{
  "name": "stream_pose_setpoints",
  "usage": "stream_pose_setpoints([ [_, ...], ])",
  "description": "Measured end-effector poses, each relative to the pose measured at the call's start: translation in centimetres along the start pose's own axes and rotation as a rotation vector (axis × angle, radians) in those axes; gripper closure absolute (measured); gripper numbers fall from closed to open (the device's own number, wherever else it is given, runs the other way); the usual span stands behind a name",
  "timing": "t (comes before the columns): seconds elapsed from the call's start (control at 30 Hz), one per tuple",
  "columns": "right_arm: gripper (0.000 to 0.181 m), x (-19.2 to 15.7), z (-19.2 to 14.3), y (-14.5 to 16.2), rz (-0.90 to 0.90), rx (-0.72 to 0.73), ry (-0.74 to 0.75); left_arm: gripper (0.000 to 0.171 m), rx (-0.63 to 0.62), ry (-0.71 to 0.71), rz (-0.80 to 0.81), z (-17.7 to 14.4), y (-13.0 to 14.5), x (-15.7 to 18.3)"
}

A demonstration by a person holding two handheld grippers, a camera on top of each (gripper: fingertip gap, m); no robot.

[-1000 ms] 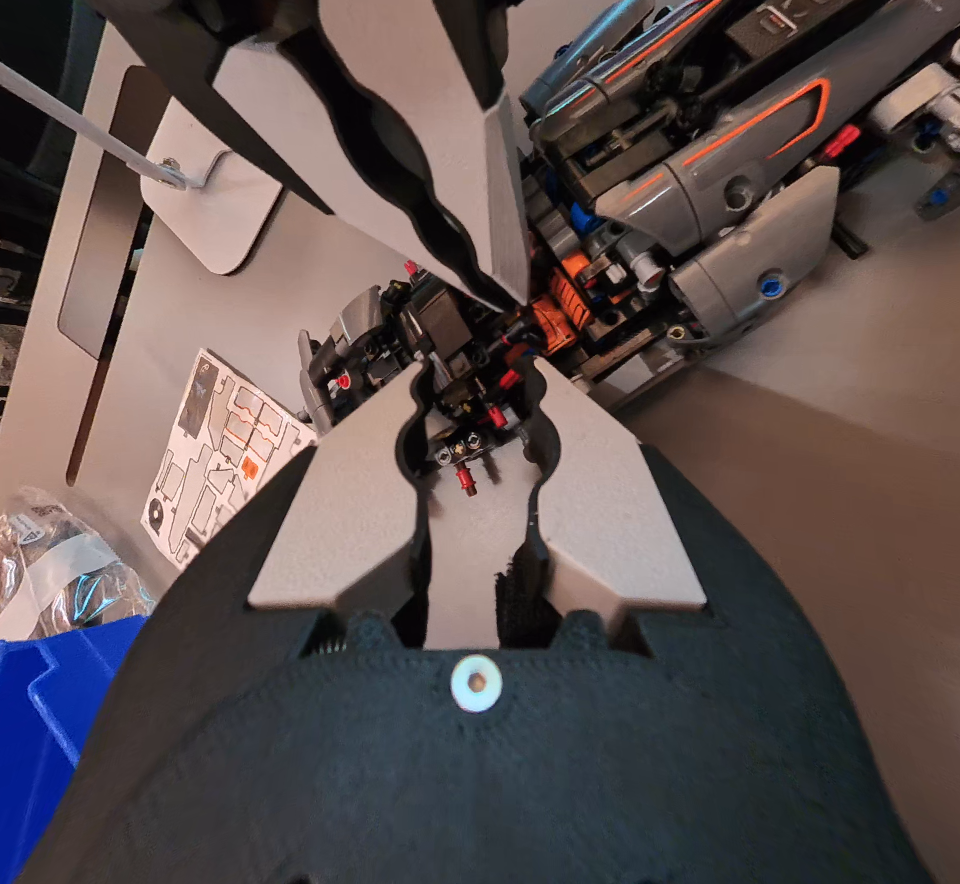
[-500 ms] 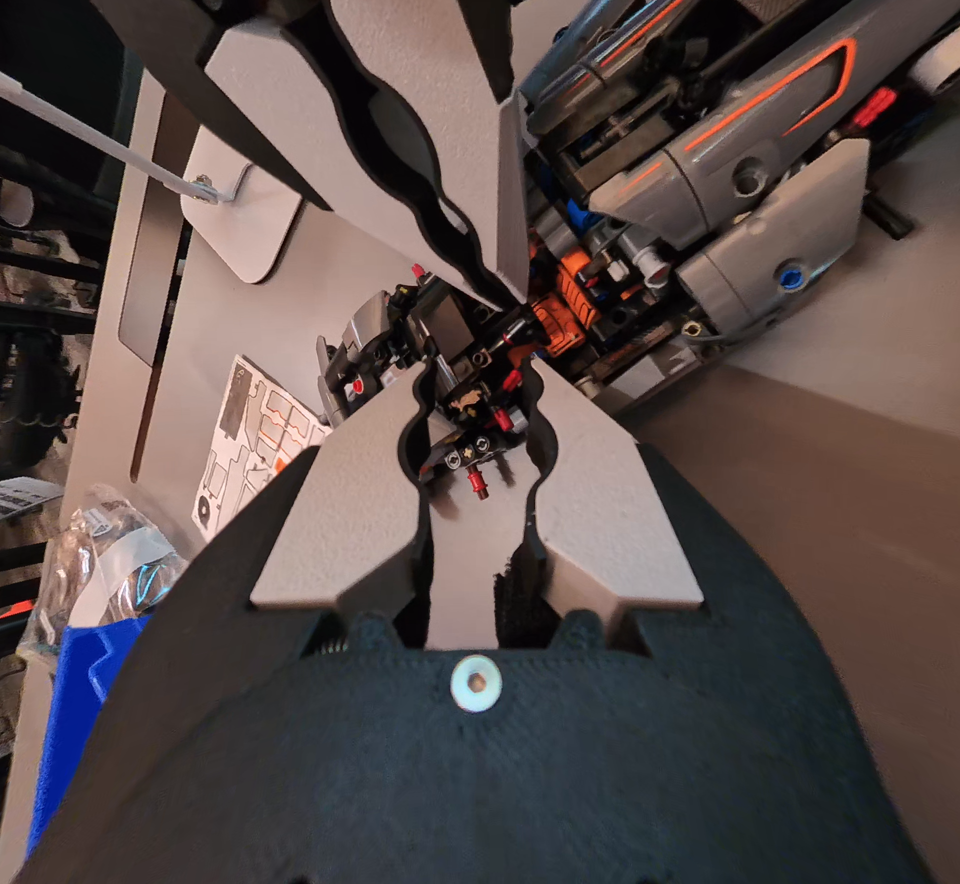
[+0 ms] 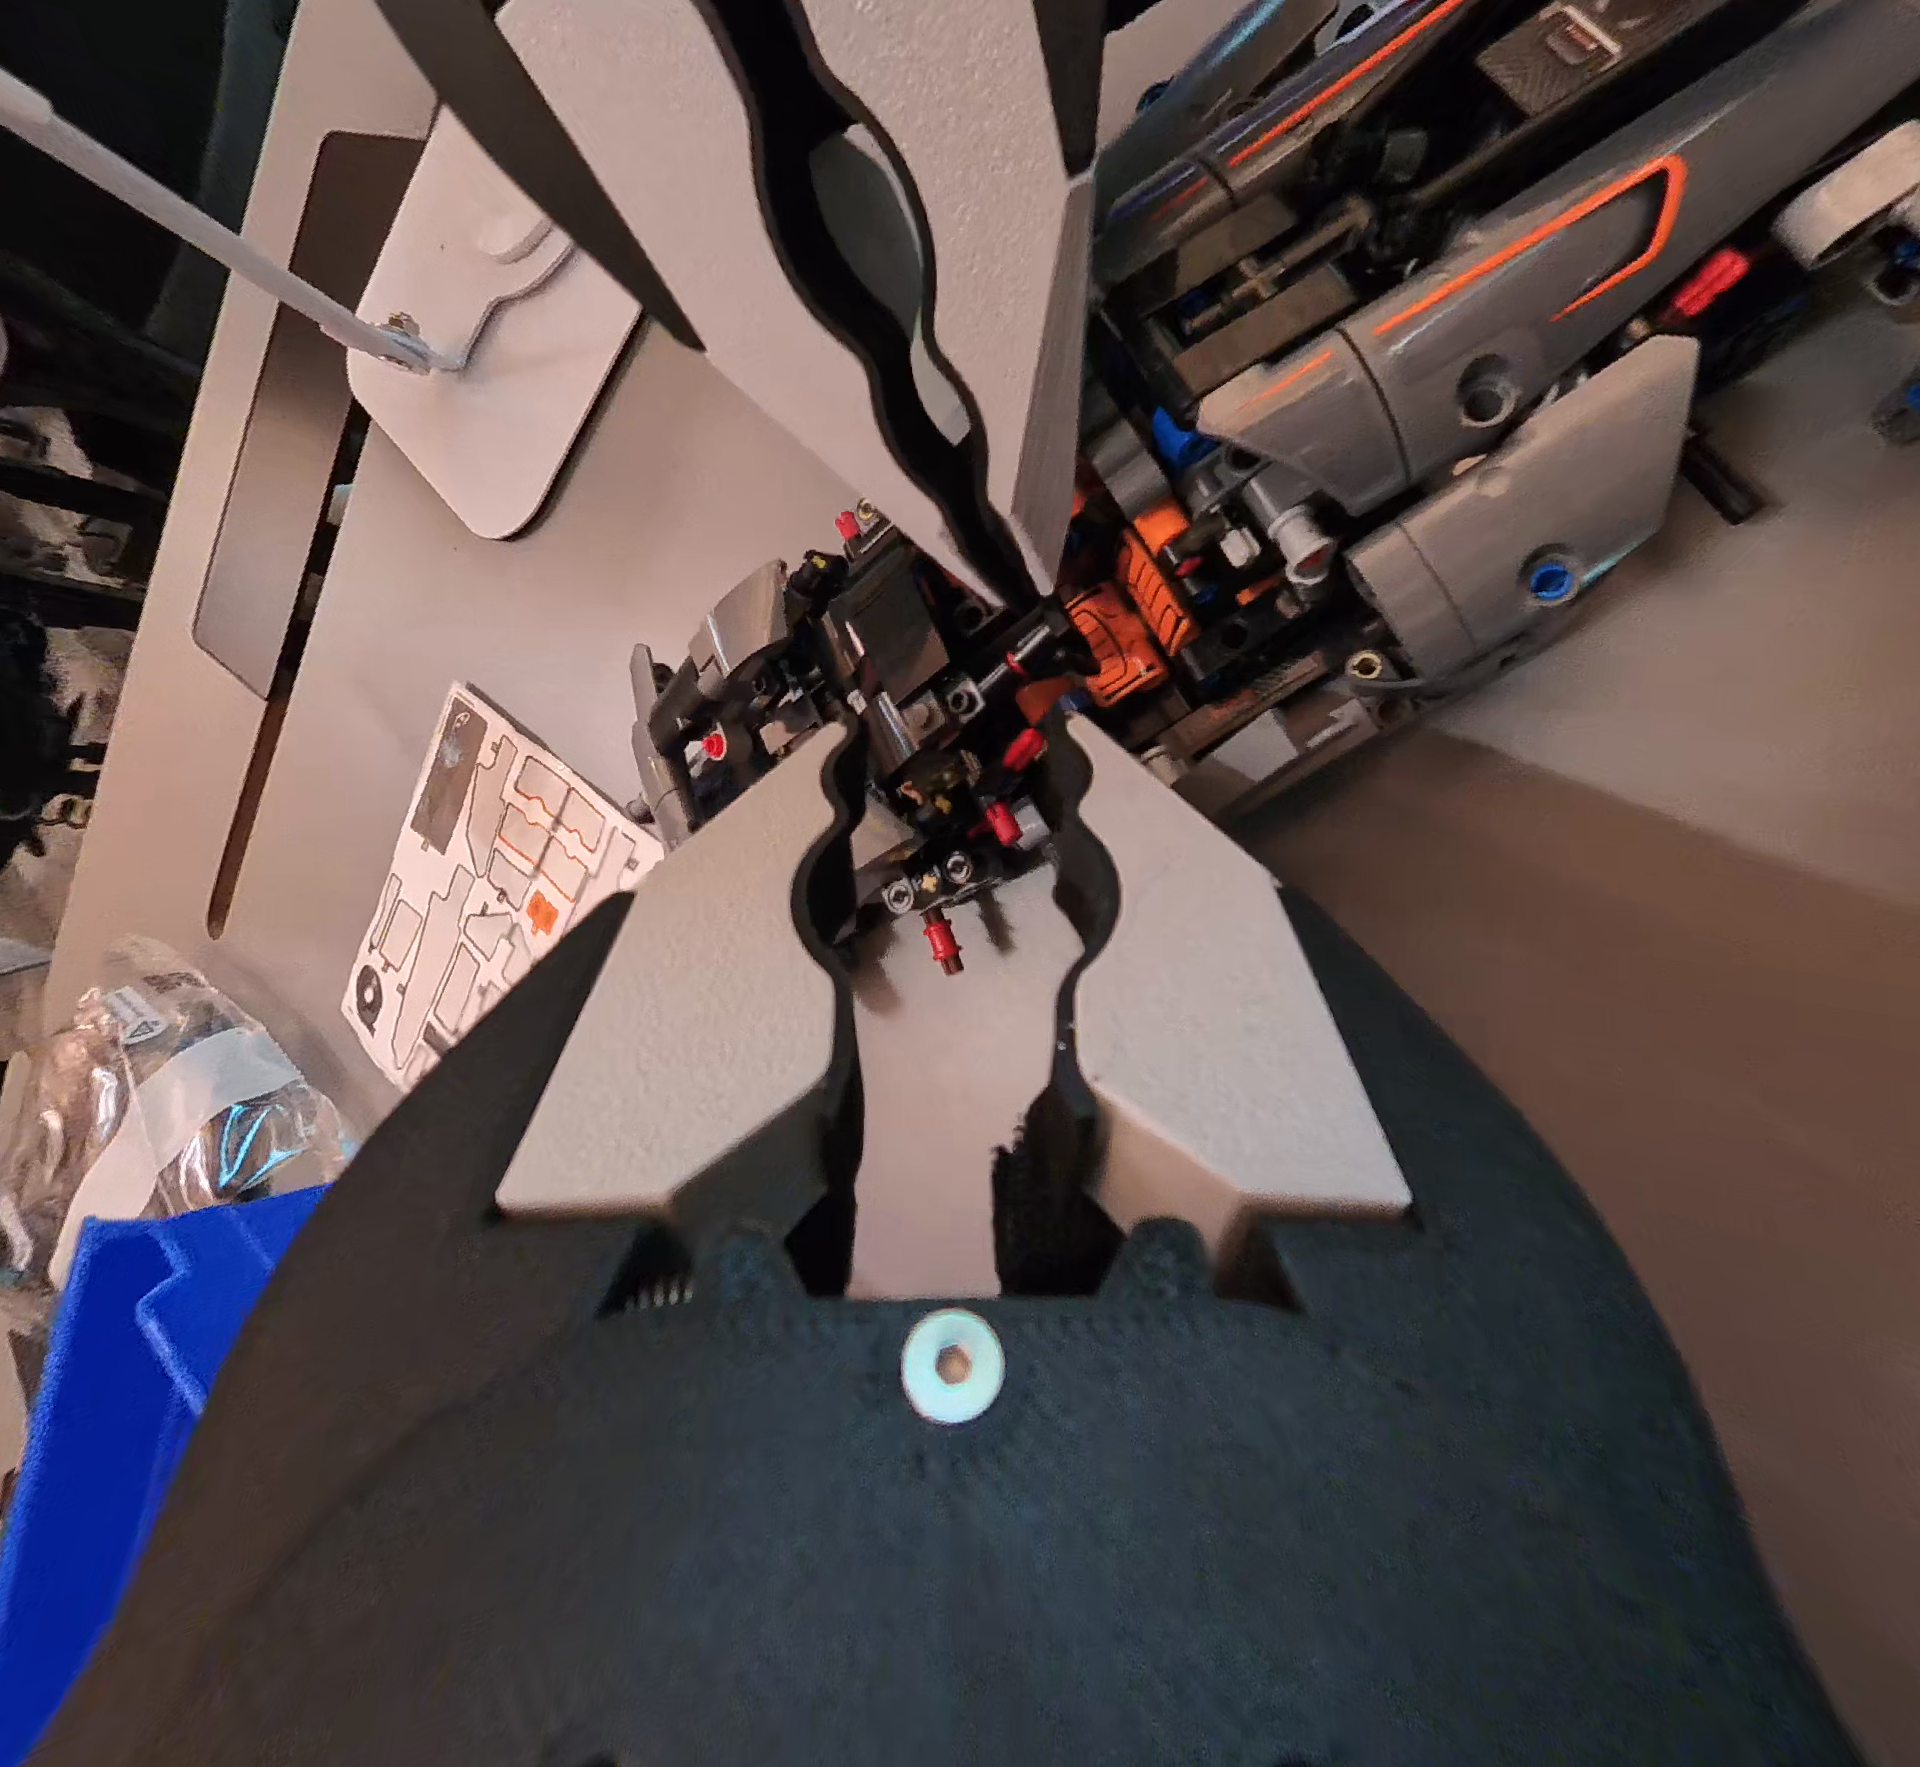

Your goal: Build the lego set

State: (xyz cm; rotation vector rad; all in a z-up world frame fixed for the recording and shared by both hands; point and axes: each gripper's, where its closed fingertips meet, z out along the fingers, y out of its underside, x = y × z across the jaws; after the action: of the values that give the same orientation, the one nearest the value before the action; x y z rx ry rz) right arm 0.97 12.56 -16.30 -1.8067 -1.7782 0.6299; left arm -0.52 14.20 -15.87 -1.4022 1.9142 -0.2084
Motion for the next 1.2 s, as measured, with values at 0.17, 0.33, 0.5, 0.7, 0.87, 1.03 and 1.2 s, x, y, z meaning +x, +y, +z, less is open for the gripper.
stream_pose_setpoints([
  [0.17,0.181,0.0,0.0,-0.1,0.037,0.04,-0.029,0.141,-0.007,-0.024,0.013,-0.4,-0.1,-0.8],
  [0.33,0.181,0.1,-0.2,-0.3,0.068,0.092,-0.049,0.146,-0.054,-0.036,0.12,0.1,0.1,-1.3],
  [0.5,0.181,0.2,-0.3,-0.4,0.077,0.118,-0.053,0.154,-0.12,-0.049,0.251,1.1,0.7,-1.3],
  [0.7,0.181,0.2,-0.4,-0.4,0.074,0.132,-0.048,0.156,-0.125,-0.063,0.311,1.1,0.6,-1.2],
  [0.87,0.181,0.2,-0.3,-0.3,0.065,0.131,-0.047,0.153,-0.121,-0.068,0.323,1.1,0.6,-1.3],
  [1.03,0.181,0.2,-0.4,-0.4,0.067,0.136,-0.046,0.15,-0.112,-0.084,0.364,1.2,0.4,-1.5],
  [1.2,0.181,0.2,-0.4,-0.3,0.062,0.138,-0.044,0.16,-0.112,-0.098,0.409,1.4,0.5,-1.2],
])
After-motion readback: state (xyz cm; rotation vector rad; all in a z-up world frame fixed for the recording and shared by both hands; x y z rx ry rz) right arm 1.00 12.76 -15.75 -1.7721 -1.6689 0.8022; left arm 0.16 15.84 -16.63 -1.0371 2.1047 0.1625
